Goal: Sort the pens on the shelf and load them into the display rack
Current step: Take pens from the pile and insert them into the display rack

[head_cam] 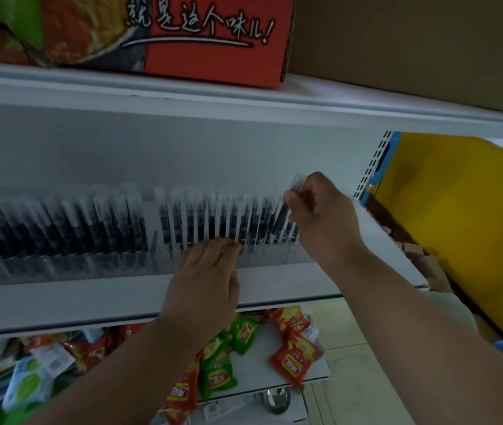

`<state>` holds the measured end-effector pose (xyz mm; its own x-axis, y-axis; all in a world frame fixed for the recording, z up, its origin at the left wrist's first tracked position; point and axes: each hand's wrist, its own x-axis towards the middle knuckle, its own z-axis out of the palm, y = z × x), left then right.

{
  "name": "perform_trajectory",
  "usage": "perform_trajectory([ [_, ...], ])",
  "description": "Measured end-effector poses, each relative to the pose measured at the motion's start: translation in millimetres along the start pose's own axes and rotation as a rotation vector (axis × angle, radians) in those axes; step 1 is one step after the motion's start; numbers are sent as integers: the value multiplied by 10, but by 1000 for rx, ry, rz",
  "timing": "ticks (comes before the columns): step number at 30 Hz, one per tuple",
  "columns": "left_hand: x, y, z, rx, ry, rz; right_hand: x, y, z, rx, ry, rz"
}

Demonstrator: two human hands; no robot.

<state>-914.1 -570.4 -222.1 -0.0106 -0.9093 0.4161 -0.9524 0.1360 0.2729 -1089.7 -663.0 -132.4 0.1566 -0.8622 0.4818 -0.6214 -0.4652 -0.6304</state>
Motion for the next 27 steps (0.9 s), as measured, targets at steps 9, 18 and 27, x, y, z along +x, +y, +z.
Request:
perform_trajectory([
  [9, 25, -15, -61, 68, -75, 3, 47, 48, 149, -57, 41, -104],
  [18, 34, -71, -80, 89, -103, 41, 40, 45, 261, -157, -40, -75],
  [27, 65, -109, -75, 52, -89, 51, -81, 117, 395, -191, -66, 104],
])
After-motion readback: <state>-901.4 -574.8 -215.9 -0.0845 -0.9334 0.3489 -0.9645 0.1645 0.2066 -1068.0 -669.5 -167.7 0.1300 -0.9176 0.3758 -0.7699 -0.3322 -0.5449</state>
